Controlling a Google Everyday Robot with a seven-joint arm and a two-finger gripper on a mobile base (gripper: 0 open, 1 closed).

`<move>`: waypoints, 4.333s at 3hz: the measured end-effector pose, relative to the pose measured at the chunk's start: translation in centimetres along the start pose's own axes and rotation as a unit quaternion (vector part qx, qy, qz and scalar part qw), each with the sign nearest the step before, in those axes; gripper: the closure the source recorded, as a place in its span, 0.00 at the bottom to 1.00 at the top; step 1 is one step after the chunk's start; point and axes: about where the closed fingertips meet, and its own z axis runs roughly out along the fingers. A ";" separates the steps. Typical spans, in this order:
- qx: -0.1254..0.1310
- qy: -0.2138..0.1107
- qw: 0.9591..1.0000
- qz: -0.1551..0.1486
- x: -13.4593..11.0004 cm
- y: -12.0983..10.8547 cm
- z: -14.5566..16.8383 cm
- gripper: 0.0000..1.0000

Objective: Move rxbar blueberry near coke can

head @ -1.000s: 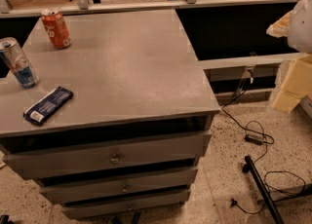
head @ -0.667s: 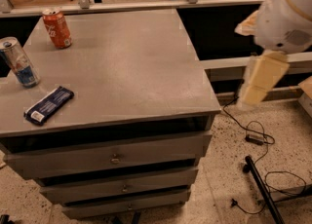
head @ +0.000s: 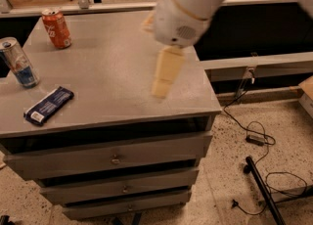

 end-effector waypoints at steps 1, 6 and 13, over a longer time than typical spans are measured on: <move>-0.046 -0.057 0.994 -0.079 -9.6 -1.0 5.5 0.00; -0.057 -0.267 0.962 -0.014 -10.3 -7.1 18.2 0.00; -0.175 -0.290 0.940 -0.034 -16.5 -5.4 23.9 0.62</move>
Offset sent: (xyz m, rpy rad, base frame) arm -0.0007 0.0932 -0.0044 0.0613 0.0209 0.1688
